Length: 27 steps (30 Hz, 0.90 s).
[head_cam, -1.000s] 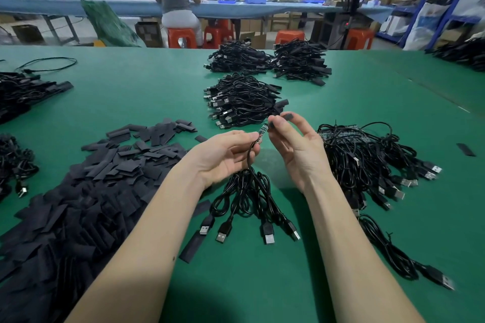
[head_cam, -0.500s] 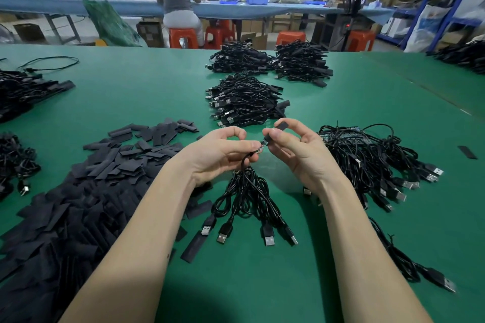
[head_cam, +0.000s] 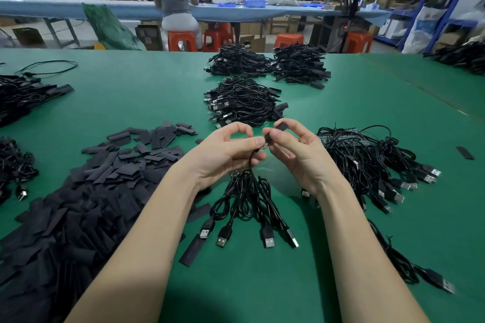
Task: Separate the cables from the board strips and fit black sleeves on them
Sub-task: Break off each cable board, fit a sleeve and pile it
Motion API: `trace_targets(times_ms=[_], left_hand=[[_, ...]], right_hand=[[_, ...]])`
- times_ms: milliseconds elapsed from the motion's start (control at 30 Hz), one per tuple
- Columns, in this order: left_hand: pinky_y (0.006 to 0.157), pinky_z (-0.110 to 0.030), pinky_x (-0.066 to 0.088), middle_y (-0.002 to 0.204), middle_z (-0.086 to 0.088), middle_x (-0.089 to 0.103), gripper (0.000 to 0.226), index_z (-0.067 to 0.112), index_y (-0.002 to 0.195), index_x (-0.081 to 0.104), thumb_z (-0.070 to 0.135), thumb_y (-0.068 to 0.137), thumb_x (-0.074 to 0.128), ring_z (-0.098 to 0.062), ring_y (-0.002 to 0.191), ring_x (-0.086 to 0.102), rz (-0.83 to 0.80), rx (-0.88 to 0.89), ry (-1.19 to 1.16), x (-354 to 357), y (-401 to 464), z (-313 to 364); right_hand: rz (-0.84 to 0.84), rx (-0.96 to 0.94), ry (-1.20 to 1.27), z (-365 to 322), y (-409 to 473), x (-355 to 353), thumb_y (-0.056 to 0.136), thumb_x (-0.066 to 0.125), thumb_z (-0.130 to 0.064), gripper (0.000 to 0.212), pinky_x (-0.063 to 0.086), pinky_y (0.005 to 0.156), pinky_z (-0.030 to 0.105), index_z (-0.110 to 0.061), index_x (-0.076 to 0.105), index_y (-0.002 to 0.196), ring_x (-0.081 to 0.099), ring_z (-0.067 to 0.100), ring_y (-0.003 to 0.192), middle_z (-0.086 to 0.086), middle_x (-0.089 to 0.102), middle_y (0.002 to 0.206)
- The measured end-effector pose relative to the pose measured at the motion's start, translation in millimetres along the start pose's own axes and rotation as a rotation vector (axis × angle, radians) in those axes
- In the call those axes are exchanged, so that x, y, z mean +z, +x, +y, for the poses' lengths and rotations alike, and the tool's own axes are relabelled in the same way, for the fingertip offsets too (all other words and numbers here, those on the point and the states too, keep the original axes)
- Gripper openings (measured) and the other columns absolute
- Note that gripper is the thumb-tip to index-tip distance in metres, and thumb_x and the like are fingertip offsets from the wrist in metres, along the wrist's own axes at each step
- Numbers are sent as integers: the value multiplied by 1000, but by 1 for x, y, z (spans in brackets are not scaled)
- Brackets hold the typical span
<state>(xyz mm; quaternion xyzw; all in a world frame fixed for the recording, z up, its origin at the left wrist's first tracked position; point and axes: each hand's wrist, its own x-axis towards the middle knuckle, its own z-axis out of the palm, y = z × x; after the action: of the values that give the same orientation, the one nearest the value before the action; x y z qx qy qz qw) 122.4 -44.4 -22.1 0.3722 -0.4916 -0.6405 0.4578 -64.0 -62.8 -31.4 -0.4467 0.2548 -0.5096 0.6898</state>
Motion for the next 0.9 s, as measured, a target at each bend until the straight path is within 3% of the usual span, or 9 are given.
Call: trace_targets(times_ms=[100, 200, 400, 633, 900], left_hand=[[79, -29, 58, 99, -13, 72, 32, 13, 99, 61, 8, 77, 84, -25, 87, 72, -5, 80, 127, 4, 3, -2], [90, -42, 56, 98, -8, 74, 30, 16, 96, 65, 12, 74, 85, -28, 91, 74, 116, 158, 437, 3, 6, -4], [76, -25, 59, 84, -6, 78, 14, 9, 94, 72, 4, 83, 80, -22, 77, 76, 142, 311, 528, 11, 7, -10], [77, -24, 59, 80, 1, 78, 12, 13, 90, 78, 6, 81, 82, -16, 77, 76, 165, 372, 610, 9, 8, -13], [77, -24, 59, 81, -2, 78, 12, 10, 91, 77, 5, 81, 82, -18, 77, 76, 168, 406, 537, 12, 9, -18]], right_hand=[[83, 9, 11, -3, 0, -6, 70, 82, -11, 25, 57, 76, 20, -17, 78, 94, 73, 15, 87, 12, 76, 101], [117, 39, 8, -7, -1, -11, 70, 81, -12, 18, 57, 76, 19, -15, 81, 88, 72, 14, 88, 9, 77, 97], [193, 58, 15, -8, 0, -15, 72, 80, -14, 3, 57, 72, 16, -13, 82, 75, 72, 10, 79, 6, 77, 88], [188, 63, -3, -3, 4, -17, 70, 83, -17, 9, 57, 70, 16, -11, 82, 77, 72, 11, 78, 9, 77, 90], [157, 59, -30, 1, 3, -17, 73, 82, -15, 21, 57, 72, 18, -4, 78, 90, 73, 13, 79, 12, 77, 92]])
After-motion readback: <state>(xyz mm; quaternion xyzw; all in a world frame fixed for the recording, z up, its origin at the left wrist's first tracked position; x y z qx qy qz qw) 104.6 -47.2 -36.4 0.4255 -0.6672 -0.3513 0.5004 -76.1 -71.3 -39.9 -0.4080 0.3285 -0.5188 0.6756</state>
